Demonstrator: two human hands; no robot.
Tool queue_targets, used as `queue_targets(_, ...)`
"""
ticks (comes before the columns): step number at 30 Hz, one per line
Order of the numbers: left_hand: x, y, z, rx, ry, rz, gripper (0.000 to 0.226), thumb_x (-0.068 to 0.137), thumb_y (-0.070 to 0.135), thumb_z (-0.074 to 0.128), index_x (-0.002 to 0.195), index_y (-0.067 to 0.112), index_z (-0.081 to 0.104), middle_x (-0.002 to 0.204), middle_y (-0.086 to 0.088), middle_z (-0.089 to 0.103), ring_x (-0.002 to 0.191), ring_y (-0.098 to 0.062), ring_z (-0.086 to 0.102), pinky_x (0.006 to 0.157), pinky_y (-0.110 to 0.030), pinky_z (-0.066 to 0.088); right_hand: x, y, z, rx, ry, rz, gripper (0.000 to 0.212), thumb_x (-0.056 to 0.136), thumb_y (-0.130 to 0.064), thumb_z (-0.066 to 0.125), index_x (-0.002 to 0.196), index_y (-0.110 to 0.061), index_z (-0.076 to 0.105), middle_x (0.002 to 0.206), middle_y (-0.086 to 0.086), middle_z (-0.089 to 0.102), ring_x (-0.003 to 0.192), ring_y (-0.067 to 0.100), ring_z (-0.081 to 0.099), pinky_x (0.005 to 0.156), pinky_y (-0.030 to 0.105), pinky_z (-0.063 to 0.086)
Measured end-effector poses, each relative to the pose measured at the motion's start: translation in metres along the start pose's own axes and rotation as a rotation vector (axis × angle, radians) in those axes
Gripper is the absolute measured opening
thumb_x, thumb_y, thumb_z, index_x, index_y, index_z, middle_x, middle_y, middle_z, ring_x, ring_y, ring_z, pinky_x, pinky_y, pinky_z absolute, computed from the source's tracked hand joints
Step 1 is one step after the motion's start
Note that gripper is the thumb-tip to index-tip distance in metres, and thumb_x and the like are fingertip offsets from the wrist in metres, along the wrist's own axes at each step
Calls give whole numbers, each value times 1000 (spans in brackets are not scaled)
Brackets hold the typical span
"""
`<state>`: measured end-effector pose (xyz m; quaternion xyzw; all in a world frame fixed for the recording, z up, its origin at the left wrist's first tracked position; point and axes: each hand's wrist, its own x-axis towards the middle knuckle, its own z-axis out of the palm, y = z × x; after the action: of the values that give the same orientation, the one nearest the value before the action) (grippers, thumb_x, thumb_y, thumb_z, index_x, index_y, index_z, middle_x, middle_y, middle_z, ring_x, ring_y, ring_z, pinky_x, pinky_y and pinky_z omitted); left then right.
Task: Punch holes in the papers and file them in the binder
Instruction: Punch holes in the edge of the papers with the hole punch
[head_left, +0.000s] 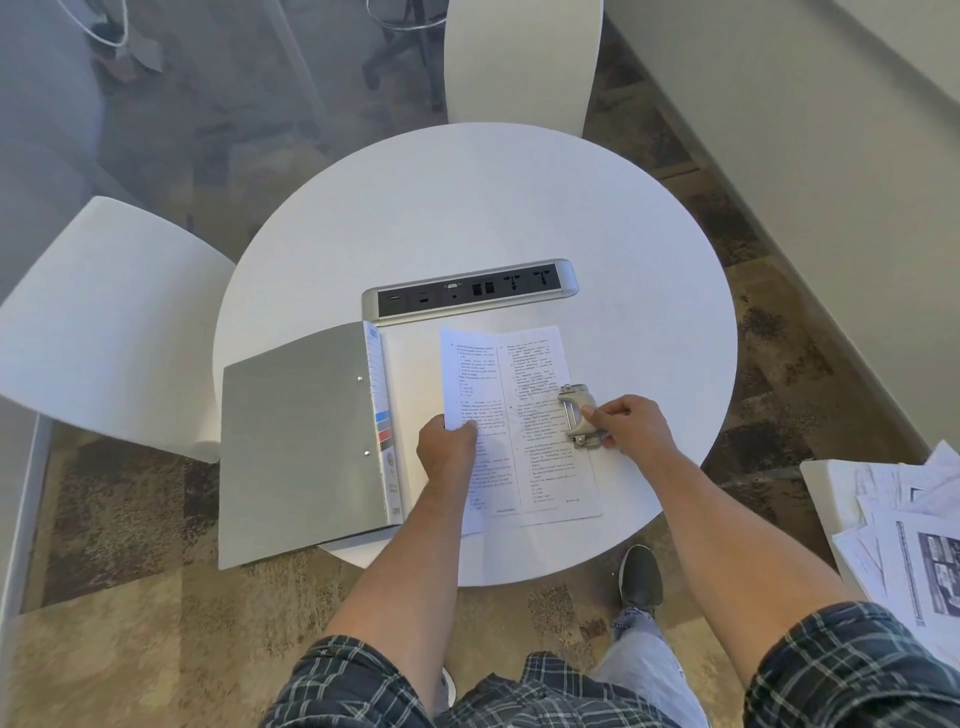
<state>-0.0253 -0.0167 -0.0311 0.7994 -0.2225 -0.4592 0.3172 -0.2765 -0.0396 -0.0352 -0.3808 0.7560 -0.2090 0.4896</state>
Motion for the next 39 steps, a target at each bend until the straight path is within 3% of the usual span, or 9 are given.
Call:
queue_targets(3,5,-2,-2,-17,-2,-2,15,95,24,66,80,21,64,90,-1,71,80,-21,69,69,-33,58,1,0,0,12,-4,2,40,84,-37,84,96,-1,69,85,13,77,60,17,64,58,28,45)
queue_targets(9,7,-3,-6,-29,-21,6,21,96,23,67,76,24,61,81,7,67,74,-16,65,61,-24,49,-1,-1,1,33,-13,-10,30,86,-33,83,85,-8,67,78,8,72,58,16,61,59,27,44)
queue_targets(12,9,-4,-5,-43,-20,-10,20,95,22,68,77,25,63,82,7,67,75,-17,65,63,-25,51,-1,-1,0,47,-23,-11,31,85,-34,84,85,-8,67,78,8,72,61,17,61,63,28,46)
queue_targets(18,13,-9,1,-43,29,-30,11,94,25,69,84,22,66,84,7,69,85,-24,71,81,-40,62,-6,-2,0,72,-46,-17,30,89,-32,80,81,-8,65,70,5,65,62,15,57,61,25,41)
queue_targets(25,14,-8,4,22,42,-17,17,95,27,68,78,24,62,82,9,67,84,-25,71,79,-39,62,-5,-3,0,66,-47,-14,31,89,-35,80,77,-10,65,67,3,64,62,14,55,61,26,39)
queue_targets(33,17,-9,4,78,46,-13,17,93,30,67,78,24,63,81,8,68,82,-24,71,81,-45,62,-3,0,1,20,-36,-5,35,88,-40,79,89,-8,65,72,4,65,62,13,53,61,28,39)
queue_targets(39,18,-11,4,68,39,-5,12,95,30,68,93,18,69,92,3,72,84,-24,70,80,-41,62,-2,-2,1,0,-41,-9,33,89,-39,78,84,-12,61,73,2,63,60,13,51,59,27,37)
